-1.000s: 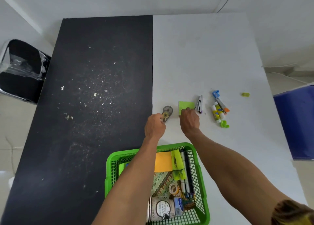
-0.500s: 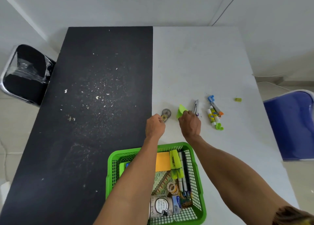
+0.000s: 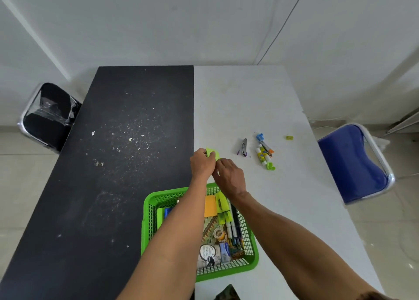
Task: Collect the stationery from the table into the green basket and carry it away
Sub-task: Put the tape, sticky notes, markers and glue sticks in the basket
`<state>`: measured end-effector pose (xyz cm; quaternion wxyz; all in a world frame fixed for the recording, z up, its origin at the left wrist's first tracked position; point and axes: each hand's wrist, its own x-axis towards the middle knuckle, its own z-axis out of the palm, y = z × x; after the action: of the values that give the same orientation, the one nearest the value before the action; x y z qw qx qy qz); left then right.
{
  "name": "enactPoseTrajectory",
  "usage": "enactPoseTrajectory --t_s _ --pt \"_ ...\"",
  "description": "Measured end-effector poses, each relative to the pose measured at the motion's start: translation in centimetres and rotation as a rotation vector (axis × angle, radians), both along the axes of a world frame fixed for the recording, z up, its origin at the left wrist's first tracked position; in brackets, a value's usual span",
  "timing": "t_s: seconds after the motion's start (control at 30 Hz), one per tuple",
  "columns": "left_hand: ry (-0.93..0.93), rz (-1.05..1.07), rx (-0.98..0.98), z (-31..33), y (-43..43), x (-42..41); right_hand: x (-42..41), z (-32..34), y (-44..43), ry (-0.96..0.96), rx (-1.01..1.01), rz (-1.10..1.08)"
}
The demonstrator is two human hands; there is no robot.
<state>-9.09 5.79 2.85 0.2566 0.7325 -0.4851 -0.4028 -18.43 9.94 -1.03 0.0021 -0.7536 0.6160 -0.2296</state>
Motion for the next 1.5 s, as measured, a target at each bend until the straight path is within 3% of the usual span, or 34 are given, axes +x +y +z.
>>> enactPoseTrajectory --t_s 0.1,0.2,0.37,0.57,0.93,1.3,1.5 --pt "-0.039 0.002 0.032 0.4 2.1 1.2 0.1 0.0 2.4 -0.021 -0.018 0.063" --pt "-0.064 -0.027 0.112 0.6 4.3 2.3 0.1 -0.4 4.1 -0.144 0.066 -0.06" --pt "-0.056 -0.049 0.222 -0.1 6.6 3.6 -0.3 -0.7 5.6 -0.39 0.492 -0.193" --pt "-0.058 -0.012 0.289 -1.5 8.8 4.2 0.2 -0.9 7.3 -0.83 0.787 -0.353" --pt "-0.077 0.025 0.274 -3.3 10.1 5.0 0.7 -3.2 7.9 -0.482 0.714 -0.471" --pt "-0.094 -0.052 0.282 -2.9 9.6 6.4 2.4 -4.9 7.6 -0.359 0.761 -0.408" --pt "-0.082 -0.079 0.287 -2.2 9.1 6.8 2.9 -4.8 7.3 -0.172 0.743 -0.375"
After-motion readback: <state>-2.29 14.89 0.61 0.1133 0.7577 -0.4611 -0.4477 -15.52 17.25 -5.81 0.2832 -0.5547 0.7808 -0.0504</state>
